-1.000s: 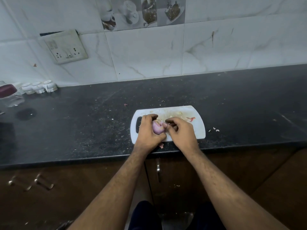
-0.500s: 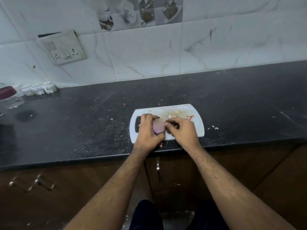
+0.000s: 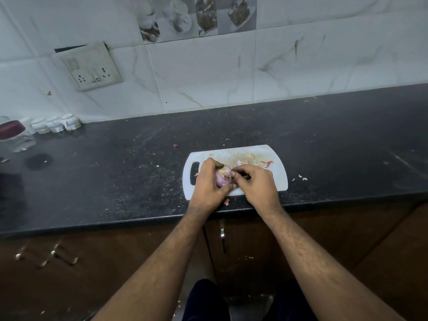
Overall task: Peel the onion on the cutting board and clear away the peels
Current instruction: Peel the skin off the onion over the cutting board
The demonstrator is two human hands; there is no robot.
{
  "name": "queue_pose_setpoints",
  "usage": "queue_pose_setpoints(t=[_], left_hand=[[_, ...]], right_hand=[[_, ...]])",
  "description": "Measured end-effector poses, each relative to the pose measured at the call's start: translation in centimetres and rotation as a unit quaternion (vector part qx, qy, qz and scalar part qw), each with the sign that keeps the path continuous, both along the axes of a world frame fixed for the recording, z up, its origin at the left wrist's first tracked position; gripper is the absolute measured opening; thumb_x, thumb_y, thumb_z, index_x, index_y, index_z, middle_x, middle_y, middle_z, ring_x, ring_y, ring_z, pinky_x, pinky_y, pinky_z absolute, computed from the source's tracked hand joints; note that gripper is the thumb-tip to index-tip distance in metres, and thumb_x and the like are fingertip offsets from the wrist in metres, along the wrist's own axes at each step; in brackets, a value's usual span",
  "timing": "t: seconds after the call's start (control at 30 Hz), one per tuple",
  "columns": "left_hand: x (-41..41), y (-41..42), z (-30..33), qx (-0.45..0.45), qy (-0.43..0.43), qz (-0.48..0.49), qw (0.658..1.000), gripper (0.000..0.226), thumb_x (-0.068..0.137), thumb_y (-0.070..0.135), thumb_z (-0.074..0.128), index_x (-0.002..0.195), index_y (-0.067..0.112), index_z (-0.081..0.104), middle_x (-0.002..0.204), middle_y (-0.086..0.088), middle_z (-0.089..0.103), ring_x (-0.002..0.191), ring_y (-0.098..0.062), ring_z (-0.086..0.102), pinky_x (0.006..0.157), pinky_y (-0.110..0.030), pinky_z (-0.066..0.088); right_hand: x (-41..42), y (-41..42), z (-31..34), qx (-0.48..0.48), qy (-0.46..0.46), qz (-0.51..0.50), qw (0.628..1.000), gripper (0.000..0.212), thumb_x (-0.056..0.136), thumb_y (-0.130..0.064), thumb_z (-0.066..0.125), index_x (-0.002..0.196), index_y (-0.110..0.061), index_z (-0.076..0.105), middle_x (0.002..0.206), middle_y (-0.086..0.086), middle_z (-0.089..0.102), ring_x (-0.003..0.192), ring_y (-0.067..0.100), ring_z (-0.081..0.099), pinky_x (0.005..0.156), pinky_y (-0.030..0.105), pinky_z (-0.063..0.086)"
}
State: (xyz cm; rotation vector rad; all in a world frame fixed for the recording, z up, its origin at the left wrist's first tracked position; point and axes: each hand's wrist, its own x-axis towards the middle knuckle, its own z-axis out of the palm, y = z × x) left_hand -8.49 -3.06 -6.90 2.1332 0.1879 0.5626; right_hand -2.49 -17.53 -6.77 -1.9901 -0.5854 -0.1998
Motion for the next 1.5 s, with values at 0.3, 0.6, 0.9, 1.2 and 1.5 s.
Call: queue_pose_setpoints(t=[0.3, 0.6, 0.9, 1.2, 1.5], left_hand=[[-0.2, -0.3, 0.4, 0.012, -0.005, 0.002, 1.000, 0.056, 0.075, 0.016, 0.091, 0.109, 0.023, 0.047, 0.108, 0.005, 0.057, 0.094, -0.004, 0.060, 0.075, -0.021, 0.054], [0.1, -0.1, -0.1, -0.016, -0.021, -0.008, 1.000, 0.052, 0.076, 0.010, 0.089, 0.110, 0.021, 0.051, 0.108, 0.005, 0.061, 0.092, 0.002, 0.064, 0.075, -0.023, 0.058], [0.0, 0.0, 0.1, -0.073, -0.005, -0.022, 0.997, 0.051, 0.078, 0.010, 0.089, 0.110, 0.030, 0.055, 0.115, 0.008, 0.064, 0.092, -0.018, 0.074, 0.056, -0.044, 0.063], [-0.2, 0.3, 0.3, -0.127, 0.016, -0.052, 0.990, 0.049, 0.084, 0.009, 0.085, 0.118, 0.026, 0.055, 0.119, 0.001, 0.063, 0.088, -0.027, 0.074, 0.056, -0.057, 0.062], [-0.1, 0.8, 0.3, -0.119, 0.013, -0.074, 0.990, 0.045, 0.086, 0.009, 0.081, 0.115, 0.029, 0.053, 0.119, -0.002, 0.062, 0.094, -0.035, 0.073, 0.056, -0.055, 0.063]], right_hand=[[-0.1, 0.1, 0.1, -0.017, -0.007, -0.012, 1.000, 0.014, 0.092, -0.022, 0.071, 0.103, -0.019, 0.078, 0.090, -0.012, 0.074, 0.083, 0.001, 0.068, 0.080, 0.031, 0.059], [-0.2, 0.4, 0.3, -0.049, -0.001, -0.028, 0.998, 0.008, 0.091, -0.024, 0.068, 0.095, -0.019, 0.073, 0.087, -0.009, 0.070, 0.080, 0.009, 0.066, 0.077, 0.038, 0.059], [-0.1, 0.4, 0.4, -0.056, 0.010, -0.049, 0.997, 0.009, 0.093, -0.021, 0.067, 0.101, -0.017, 0.070, 0.093, -0.007, 0.069, 0.082, 0.011, 0.065, 0.078, 0.036, 0.058], [0.4, 0.6, 0.2, -0.060, -0.014, -0.055, 0.997, 0.015, 0.102, -0.023, 0.056, 0.110, -0.013, 0.066, 0.105, -0.003, 0.067, 0.091, 0.009, 0.058, 0.080, 0.026, 0.048], [1.0, 0.3, 0.2, 0.006, 0.036, 0.034, 0.999, 0.016, 0.091, -0.034, 0.074, 0.104, -0.025, 0.071, 0.101, -0.014, 0.068, 0.088, 0.002, 0.063, 0.080, 0.021, 0.052]])
